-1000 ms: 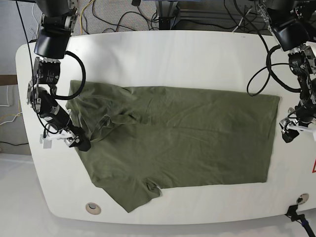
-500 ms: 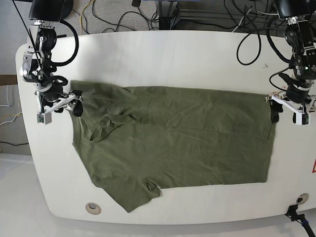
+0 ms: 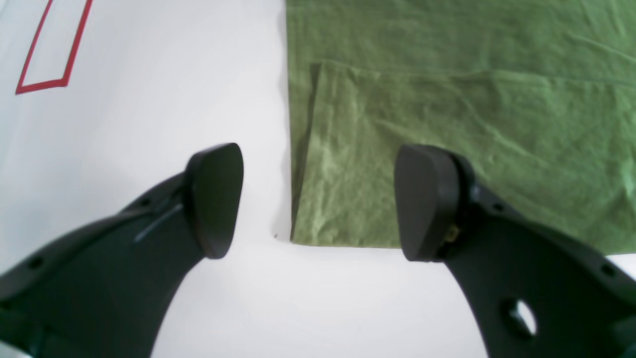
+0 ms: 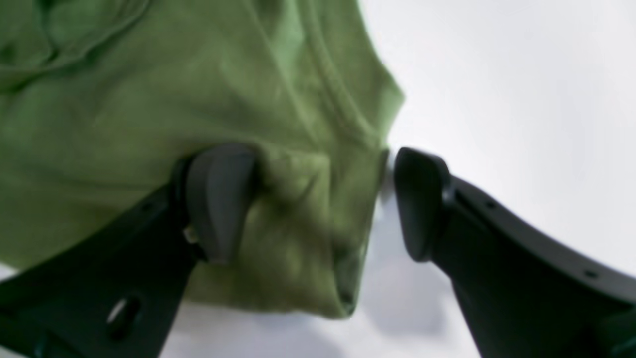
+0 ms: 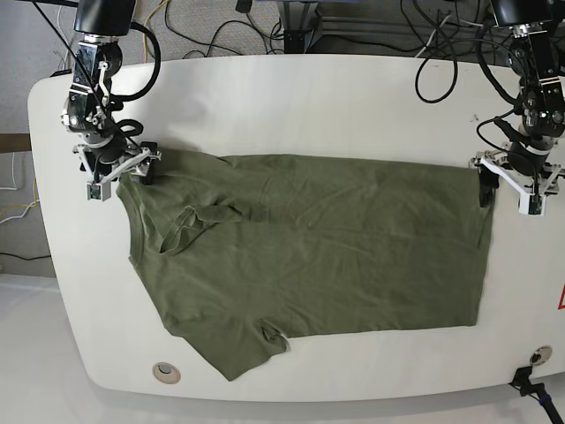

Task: Fold the T-shirt properly
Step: 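Pull the shirt back toward the robot with both grippers, then release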

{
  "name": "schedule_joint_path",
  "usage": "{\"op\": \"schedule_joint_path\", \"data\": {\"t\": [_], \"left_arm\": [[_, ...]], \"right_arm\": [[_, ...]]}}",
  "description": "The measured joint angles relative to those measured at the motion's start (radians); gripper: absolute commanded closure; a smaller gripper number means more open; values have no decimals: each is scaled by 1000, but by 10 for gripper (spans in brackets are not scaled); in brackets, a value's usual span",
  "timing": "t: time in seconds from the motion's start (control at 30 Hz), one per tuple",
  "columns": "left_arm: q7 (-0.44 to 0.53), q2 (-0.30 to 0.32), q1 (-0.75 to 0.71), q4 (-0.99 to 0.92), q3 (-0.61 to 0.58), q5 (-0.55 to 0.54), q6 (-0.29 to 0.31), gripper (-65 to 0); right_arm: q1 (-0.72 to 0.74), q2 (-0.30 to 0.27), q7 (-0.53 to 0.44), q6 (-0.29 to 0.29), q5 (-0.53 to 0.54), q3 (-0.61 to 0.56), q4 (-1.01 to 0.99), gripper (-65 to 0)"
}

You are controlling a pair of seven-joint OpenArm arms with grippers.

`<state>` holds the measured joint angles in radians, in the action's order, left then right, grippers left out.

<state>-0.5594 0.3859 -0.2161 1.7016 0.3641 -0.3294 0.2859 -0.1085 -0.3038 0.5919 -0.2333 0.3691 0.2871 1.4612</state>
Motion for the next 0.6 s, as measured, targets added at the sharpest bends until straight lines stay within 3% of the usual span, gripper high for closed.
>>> {"op": "schedule_joint_path", "data": {"t": [0.07,0.1,0.27,0.6], "left_arm": [[0,0,-1,0,0,0,0,-449],[0,0,-3,0,0,0,-1,-449],[9,0,6,-50,1,-2,0,-449],[1,0,121,-299,-1,1,0,-447]], "right_arm": [[-3,0,-44,-3,1,-1,-19,-419],[2,-1,-50,-4,2,-1,-26,-375],[3,1,-59,-4,10,-5,-40,-19],[-4,24,-99,-3,26,-1,-64,0]]}}
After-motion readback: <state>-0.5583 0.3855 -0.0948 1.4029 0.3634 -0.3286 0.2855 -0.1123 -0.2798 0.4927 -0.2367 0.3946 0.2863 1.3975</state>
